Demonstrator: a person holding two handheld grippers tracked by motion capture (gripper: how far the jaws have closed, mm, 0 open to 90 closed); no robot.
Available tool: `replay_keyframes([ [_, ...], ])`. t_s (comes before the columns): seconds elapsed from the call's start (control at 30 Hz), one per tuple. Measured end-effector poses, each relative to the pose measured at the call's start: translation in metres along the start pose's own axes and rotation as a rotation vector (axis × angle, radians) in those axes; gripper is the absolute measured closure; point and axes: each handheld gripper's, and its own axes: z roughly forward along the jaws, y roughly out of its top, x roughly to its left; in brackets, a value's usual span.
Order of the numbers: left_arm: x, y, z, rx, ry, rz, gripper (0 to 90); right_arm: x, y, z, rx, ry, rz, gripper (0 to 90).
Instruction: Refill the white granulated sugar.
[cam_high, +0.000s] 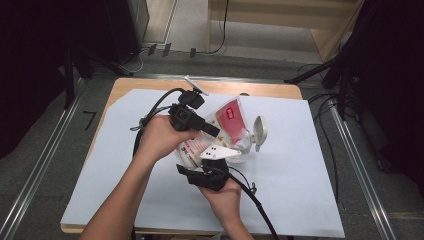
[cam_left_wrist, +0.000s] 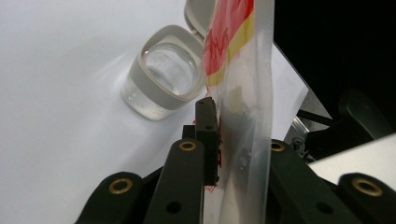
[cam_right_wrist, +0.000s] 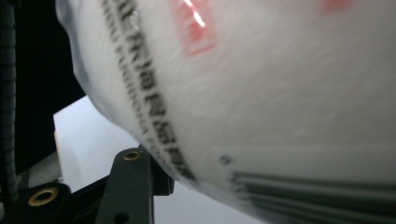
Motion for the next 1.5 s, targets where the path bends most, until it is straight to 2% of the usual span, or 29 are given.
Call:
replay_keyframes([
  [0.1,0.000,0.004,0.004,0.017,0.001,-0.010,85.0,0.000,0.002,0.002,0.005,-0.004,-0.003,57.2],
  [0.2,-0.001,0.007,0.007,0.028,0.025,-0.001,84.7,-0.003,0.002,0.002,0.001,0.007,0.014,60.7],
  [0.37,-0.001,0.009,0.006,0.033,0.007,-0.014,82.7,-0.005,0.002,0.004,-0.006,0.022,0.038,62.0],
  [0.53,-0.002,0.013,0.002,0.064,0.037,-0.011,81.8,-0.004,0.005,0.007,-0.033,0.052,0.056,61.7],
  [0.67,-0.005,0.016,-0.001,0.080,0.046,-0.009,82.8,-0.002,0.010,0.011,-0.026,0.083,0.043,58.1],
  [0.83,-0.007,0.016,-0.002,0.084,0.037,-0.021,81.6,-0.001,0.013,0.012,-0.034,0.072,0.040,59.1],
  [0.87,-0.008,0.016,-0.001,0.089,0.041,-0.020,80.2,-0.003,0.012,0.013,-0.045,0.087,0.069,61.2],
  [1.0,-0.009,0.016,0.000,0.092,0.046,-0.003,76.3,-0.006,0.009,0.014,-0.054,0.091,0.104,61.7],
  [1.17,-0.013,0.015,-0.003,0.082,0.032,0.019,72.9,-0.008,0.005,0.010,-0.071,0.096,0.112,62.0],
  [1.3,-0.014,0.015,-0.009,0.078,0.043,0.028,72.9,-0.012,0.004,0.008,-0.081,0.103,0.133,62.3],
  [1.4,-0.015,0.014,-0.013,0.084,0.058,0.039,74.8,-0.012,0.003,0.008,-0.076,0.109,0.131,62.3],
  [1.43,-0.016,0.013,-0.015,0.078,0.058,0.033,75.1,-0.012,0.003,0.008,-0.076,0.113,0.129,62.3],
  [1.5,-0.017,0.013,-0.017,0.068,0.067,0.045,77.6,-0.012,0.002,0.008,-0.077,0.122,0.130,62.2],
])
